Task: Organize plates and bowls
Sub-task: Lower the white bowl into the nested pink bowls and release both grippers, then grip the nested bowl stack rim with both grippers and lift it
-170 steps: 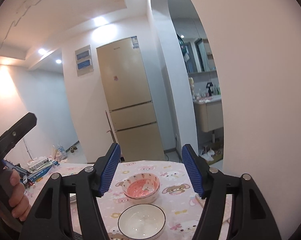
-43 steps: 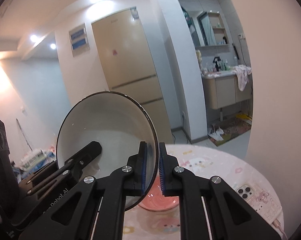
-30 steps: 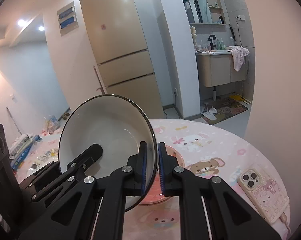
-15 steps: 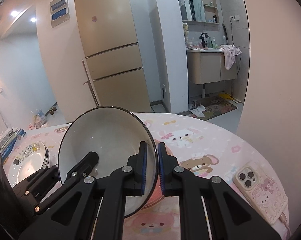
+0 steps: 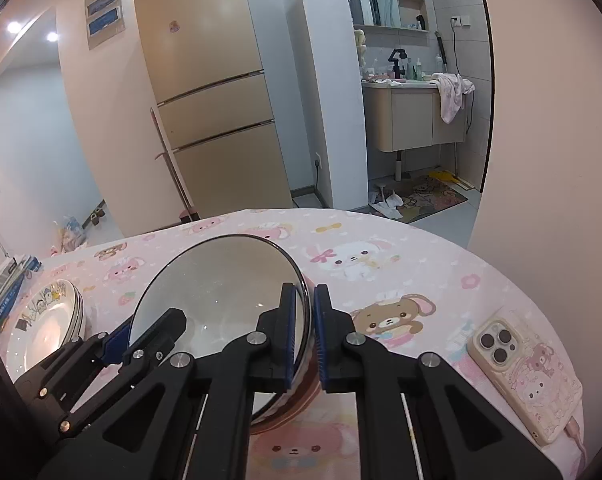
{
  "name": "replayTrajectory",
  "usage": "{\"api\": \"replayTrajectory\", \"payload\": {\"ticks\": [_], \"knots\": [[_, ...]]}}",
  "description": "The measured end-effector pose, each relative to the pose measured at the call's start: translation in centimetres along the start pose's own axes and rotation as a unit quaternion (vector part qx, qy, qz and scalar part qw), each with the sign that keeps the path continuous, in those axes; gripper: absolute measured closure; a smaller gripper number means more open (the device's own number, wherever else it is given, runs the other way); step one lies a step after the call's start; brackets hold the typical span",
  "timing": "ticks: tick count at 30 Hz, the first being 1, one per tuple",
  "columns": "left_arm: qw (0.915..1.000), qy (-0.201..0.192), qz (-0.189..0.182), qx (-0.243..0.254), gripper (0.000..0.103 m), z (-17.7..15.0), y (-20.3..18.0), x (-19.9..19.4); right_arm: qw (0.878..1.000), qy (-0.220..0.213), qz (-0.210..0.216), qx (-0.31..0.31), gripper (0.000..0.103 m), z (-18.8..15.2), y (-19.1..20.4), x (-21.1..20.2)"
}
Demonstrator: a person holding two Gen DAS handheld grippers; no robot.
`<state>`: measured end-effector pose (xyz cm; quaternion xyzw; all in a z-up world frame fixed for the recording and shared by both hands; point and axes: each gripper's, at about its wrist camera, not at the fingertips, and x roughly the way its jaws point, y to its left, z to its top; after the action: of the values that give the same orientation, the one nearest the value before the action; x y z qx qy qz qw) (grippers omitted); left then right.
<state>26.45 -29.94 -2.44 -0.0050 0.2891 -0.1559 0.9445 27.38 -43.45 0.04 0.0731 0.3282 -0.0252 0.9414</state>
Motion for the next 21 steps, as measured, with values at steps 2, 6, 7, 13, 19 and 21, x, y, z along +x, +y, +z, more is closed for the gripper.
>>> {"api": "replayTrajectory", "payload": {"ticks": [2, 6, 7, 13, 19, 21], "knots": [[1.0000, -0.001, 0.005, 0.004, 0.081, 0.0, -0.2, 0.0, 1.000, -0.006, -0.010, -0.010, 0.095, -0.1, 0.3, -0.1], [0.9998, -0.004, 0.009, 0.019, 0.078, -0.1, -0.8, -0.1, 0.999, -0.014, -0.031, -0.029, 0.096, -0.3, 0.8, -0.3], [0.9998, -0.004, 0.005, 0.017, 0.077, 0.0, -0.8, -0.1, 0.999, -0.016, -0.033, -0.032, 0.096, -0.3, 0.8, -0.3], [0.9997, -0.023, -0.005, 0.007, 0.035, 0.1, -0.4, -0.9, 0.999, -0.012, -0.032, -0.018, 0.094, -0.1, -0.2, -0.1], [0.9995, -0.025, -0.010, -0.014, 0.015, 0.3, 0.2, -1.1, 1.000, -0.010, -0.020, -0.009, 0.091, 0.1, -0.6, -0.2], [0.9986, -0.031, -0.021, -0.038, 0.015, 0.4, 0.9, -1.5, 1.000, -0.016, -0.017, -0.003, 0.063, 0.2, -0.9, -0.4]]}}
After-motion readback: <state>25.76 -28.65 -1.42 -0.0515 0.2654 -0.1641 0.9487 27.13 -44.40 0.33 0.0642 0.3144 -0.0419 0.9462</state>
